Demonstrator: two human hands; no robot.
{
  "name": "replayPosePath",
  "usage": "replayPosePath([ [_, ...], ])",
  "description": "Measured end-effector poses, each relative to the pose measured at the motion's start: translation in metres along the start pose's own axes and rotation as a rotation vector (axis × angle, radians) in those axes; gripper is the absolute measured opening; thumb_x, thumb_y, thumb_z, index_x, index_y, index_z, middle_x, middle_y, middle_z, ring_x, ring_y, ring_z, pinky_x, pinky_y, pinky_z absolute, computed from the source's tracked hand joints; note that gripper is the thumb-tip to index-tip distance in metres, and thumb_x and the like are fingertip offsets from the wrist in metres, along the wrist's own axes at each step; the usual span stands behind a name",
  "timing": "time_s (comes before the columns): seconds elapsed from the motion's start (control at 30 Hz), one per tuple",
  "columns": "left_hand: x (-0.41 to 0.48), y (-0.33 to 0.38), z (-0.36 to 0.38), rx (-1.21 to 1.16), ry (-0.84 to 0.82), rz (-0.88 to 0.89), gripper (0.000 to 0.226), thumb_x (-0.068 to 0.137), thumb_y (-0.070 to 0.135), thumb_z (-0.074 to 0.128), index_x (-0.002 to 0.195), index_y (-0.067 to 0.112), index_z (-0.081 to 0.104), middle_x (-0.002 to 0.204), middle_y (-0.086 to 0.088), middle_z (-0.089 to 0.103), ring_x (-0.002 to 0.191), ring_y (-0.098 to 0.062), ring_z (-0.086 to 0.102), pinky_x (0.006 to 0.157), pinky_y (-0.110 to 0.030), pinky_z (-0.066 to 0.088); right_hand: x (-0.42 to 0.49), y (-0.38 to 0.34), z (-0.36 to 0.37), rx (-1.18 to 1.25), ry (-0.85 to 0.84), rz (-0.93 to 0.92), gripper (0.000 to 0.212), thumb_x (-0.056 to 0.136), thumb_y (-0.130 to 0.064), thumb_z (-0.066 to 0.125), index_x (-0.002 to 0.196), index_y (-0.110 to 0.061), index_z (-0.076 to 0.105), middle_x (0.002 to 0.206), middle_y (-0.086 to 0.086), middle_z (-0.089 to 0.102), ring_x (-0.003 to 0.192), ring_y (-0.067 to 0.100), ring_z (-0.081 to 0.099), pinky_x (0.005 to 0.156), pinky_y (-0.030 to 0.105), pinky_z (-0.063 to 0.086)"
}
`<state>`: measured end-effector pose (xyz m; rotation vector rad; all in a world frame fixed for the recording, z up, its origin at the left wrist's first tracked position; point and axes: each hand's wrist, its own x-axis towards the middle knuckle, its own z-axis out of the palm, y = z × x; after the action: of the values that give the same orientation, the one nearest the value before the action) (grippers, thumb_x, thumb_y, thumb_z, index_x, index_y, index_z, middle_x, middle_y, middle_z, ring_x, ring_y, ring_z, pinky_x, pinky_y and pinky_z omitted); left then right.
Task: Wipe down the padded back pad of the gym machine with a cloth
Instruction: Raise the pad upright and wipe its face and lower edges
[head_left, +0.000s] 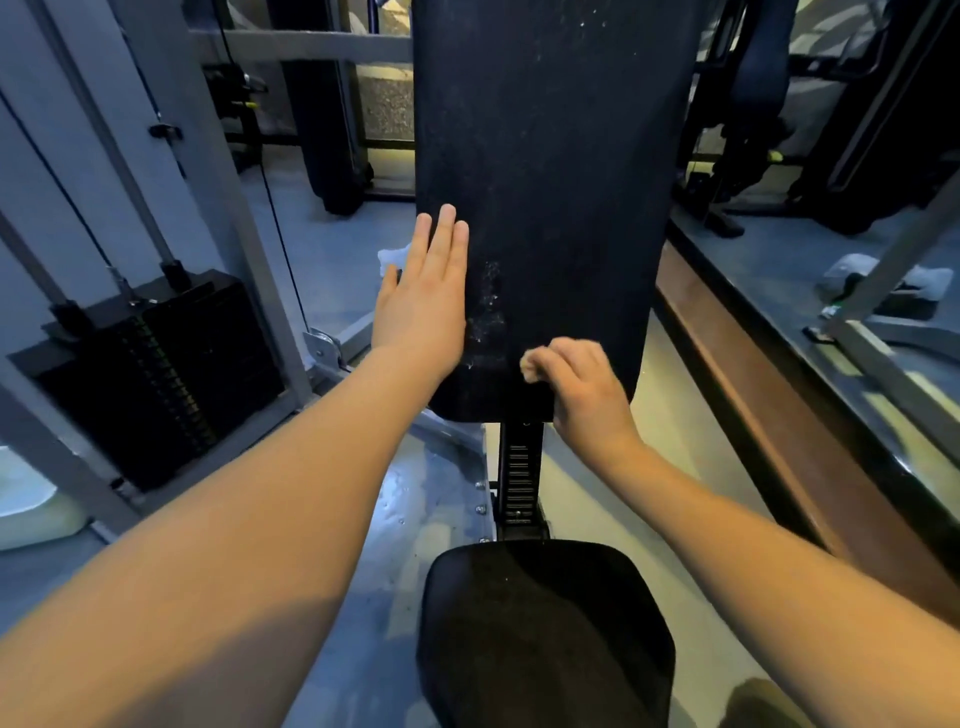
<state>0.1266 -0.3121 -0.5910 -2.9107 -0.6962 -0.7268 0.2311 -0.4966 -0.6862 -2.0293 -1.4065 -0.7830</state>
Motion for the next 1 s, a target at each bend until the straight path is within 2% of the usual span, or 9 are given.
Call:
replayPosePath([
  [0.1, -0.001, 0.003, -0.001, 0.015, 0.010, -0.012, 0.104, 0.090, 0.005, 0.067, 0.159, 0.016, -0.010, 0.165, 0.001, -0.023, 0.153, -0.023, -0.016, 0.122, -0.049, 0.022, -0.037, 0.000, 0.004, -0.009, -0.244, -0.044, 0.042, 0.080, 0.005, 0.070, 0.119, -0.009, 0.066, 0.115, 0.009, 0.061, 0.103, 0.027, 0.052, 0.074, 0.039, 0.058],
  [0.17, -0.001, 0.005, -0.001, 0.013, 0.004, -0.021, 0.103, 0.091, 0.004, 0.066, 0.159, 0.016, -0.010, 0.165, 0.001, -0.024, 0.153, -0.023, -0.016, 0.122, -0.049, 0.022, -0.025, 0.004, -0.009, -0.016, -0.290, -0.058, 0.044, 0.081, 0.001, 0.076, 0.121, -0.013, 0.063, 0.114, 0.006, 0.060, 0.101, 0.026, 0.052, 0.072, 0.041, 0.057],
  [0.27, -0.001, 0.005, -0.001, 0.010, -0.004, -0.029, 0.105, 0.090, 0.004, 0.067, 0.158, 0.016, -0.011, 0.164, 0.002, -0.026, 0.153, -0.022, -0.017, 0.121, -0.049, 0.022, 0.023, 0.007, -0.037, -0.074, -0.042, 0.073, 0.025, 0.097, -0.017, 0.062, 0.122, -0.015, 0.062, 0.113, 0.006, 0.059, 0.101, 0.029, 0.051, 0.083, 0.037, 0.048],
  [0.33, -0.002, 0.005, -0.002, 0.015, -0.008, -0.026, 0.105, 0.090, 0.005, 0.067, 0.158, 0.016, -0.011, 0.164, 0.001, -0.025, 0.153, -0.022, -0.017, 0.121, -0.049, 0.022, 0.052, 0.013, -0.050, -0.106, 0.131, 0.306, 0.032, 0.097, -0.021, 0.061, 0.128, -0.016, 0.059, 0.121, 0.011, 0.048, 0.108, 0.031, 0.045, 0.088, 0.038, 0.043],
  [0.4, -0.001, 0.004, -0.002, 0.031, -0.006, -0.019, 0.104, 0.091, 0.007, 0.067, 0.158, 0.016, -0.011, 0.164, 0.001, -0.025, 0.153, -0.023, -0.017, 0.121, -0.048, 0.023, 0.064, 0.018, -0.054, -0.057, 0.158, 0.423, 0.046, 0.096, -0.018, 0.062, 0.140, -0.016, 0.049, 0.127, 0.014, 0.040, 0.112, 0.034, 0.047, 0.094, 0.043, 0.045],
  [0.53, 0.000, 0.002, 0.002, 0.040, -0.002, -0.015, 0.103, 0.092, 0.008, 0.066, 0.158, 0.016, -0.012, 0.164, 0.001, -0.026, 0.153, -0.023, -0.017, 0.121, -0.048, 0.024, 0.056, 0.013, -0.049, -0.040, 0.146, 0.296, 0.040, 0.094, -0.005, 0.062, 0.131, -0.020, 0.056, 0.116, 0.007, 0.043, 0.101, 0.032, 0.054, 0.081, 0.040, 0.051],
  [0.67, 0.001, 0.002, 0.003, 0.036, -0.001, -0.014, 0.103, 0.092, 0.007, 0.066, 0.157, 0.016, -0.013, 0.163, 0.001, -0.028, 0.152, -0.023, -0.018, 0.121, -0.049, 0.024, 0.051, 0.009, -0.039, -0.056, 0.148, 0.302, 0.030, 0.098, -0.025, 0.068, 0.126, -0.016, 0.061, 0.115, 0.009, 0.050, 0.101, 0.025, 0.051, 0.082, 0.029, 0.046],
  [0.77, 0.001, 0.002, 0.003, 0.029, -0.003, -0.014, 0.104, 0.091, 0.007, 0.066, 0.157, 0.016, -0.014, 0.163, 0.001, -0.028, 0.152, -0.024, -0.019, 0.121, -0.050, 0.024, 0.055, 0.015, -0.047, -0.091, 0.156, 0.193, 0.023, 0.099, -0.013, 0.065, 0.121, -0.011, 0.064, 0.110, 0.013, 0.052, 0.097, 0.031, 0.053, 0.079, 0.040, 0.052],
  [1.0, 0.002, -0.001, 0.008, 0.018, 0.012, 0.000, 0.104, 0.091, 0.008, 0.067, 0.157, 0.016, -0.014, 0.164, 0.000, -0.027, 0.152, -0.024, -0.019, 0.120, -0.051, 0.026, 0.110, 0.040, -0.062, -0.152, 0.288, 0.266, 0.032, 0.091, 0.001, 0.055, 0.119, -0.014, 0.063, 0.114, 0.012, 0.056, 0.100, 0.038, 0.055, 0.086, 0.025, 0.029],
])
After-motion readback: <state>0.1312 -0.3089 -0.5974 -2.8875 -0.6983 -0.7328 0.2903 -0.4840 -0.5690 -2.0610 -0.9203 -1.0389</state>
